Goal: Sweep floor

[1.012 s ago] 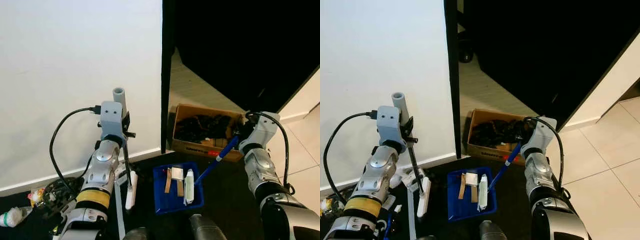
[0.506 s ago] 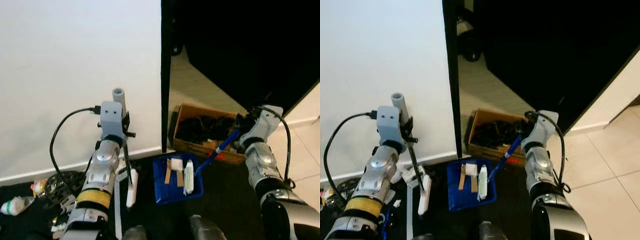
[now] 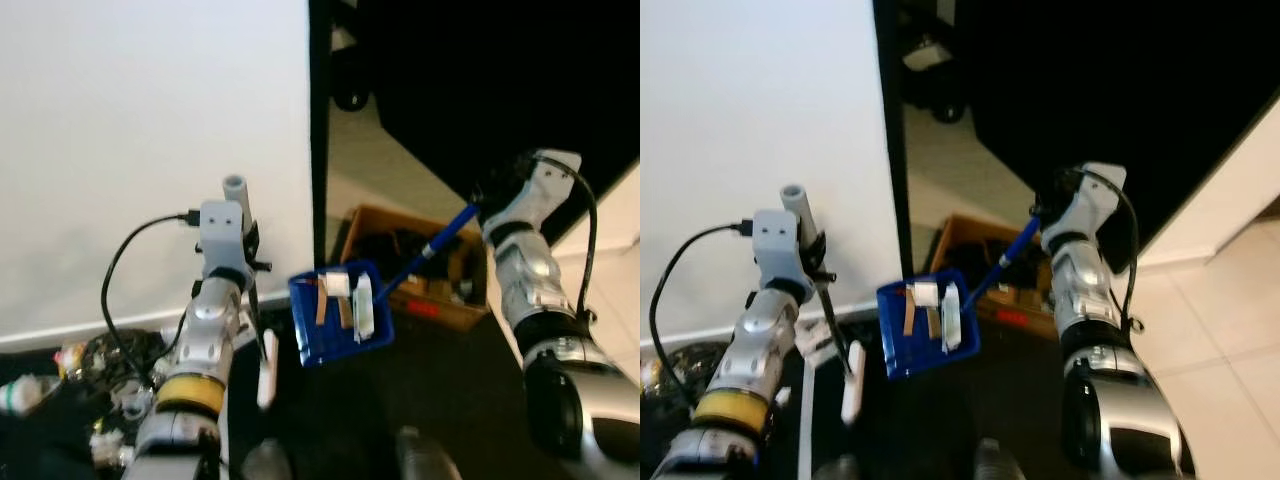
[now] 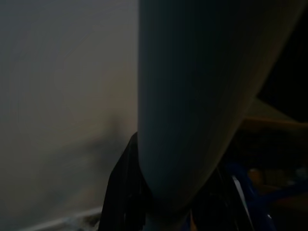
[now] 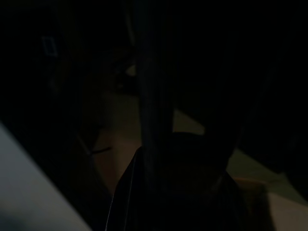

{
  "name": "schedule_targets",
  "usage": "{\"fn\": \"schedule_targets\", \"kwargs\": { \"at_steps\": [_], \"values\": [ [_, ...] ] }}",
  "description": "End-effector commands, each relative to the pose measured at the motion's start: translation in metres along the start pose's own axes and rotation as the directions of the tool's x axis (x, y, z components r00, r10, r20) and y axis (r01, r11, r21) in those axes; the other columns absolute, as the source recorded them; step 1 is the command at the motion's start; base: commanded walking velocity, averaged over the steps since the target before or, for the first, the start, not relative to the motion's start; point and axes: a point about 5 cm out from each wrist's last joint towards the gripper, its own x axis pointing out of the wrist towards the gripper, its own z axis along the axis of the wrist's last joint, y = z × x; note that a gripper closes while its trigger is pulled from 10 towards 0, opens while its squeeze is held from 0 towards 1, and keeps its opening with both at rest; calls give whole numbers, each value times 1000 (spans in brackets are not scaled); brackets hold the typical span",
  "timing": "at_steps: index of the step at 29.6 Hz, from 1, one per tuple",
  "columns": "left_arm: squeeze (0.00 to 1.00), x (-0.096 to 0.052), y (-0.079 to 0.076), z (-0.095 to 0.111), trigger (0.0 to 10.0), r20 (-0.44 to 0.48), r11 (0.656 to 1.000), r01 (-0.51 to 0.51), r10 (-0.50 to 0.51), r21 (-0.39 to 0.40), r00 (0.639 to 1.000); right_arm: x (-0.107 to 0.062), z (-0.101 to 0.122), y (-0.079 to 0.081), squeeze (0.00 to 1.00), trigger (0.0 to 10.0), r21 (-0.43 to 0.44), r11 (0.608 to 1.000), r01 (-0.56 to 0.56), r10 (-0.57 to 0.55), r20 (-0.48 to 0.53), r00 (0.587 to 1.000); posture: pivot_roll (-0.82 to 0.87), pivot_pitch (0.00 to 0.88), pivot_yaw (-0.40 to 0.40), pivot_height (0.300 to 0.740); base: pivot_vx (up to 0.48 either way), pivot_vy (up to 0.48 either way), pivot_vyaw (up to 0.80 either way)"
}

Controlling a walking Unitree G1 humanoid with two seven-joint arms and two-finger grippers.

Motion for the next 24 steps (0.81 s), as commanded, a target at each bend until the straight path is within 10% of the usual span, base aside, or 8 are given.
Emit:
{"fn": "schedule_targets", "kwargs": {
  "at_steps": [1,24],
  "values": [
    [0,-1,-2,-1,10000,-3,1000,4,-4,-15,1000,3,8,1,0,10000,-1,1000,0,0,28,1000,-5,72,-30,740,0,-371,0],
    [0,0,-1,-3,10000,-14,1000,-7,6,-17,1000,24,63,7,0,10000,11,999,-45,43,130,991,-14,81,-30,740,0,-374,0]
  ]
}}
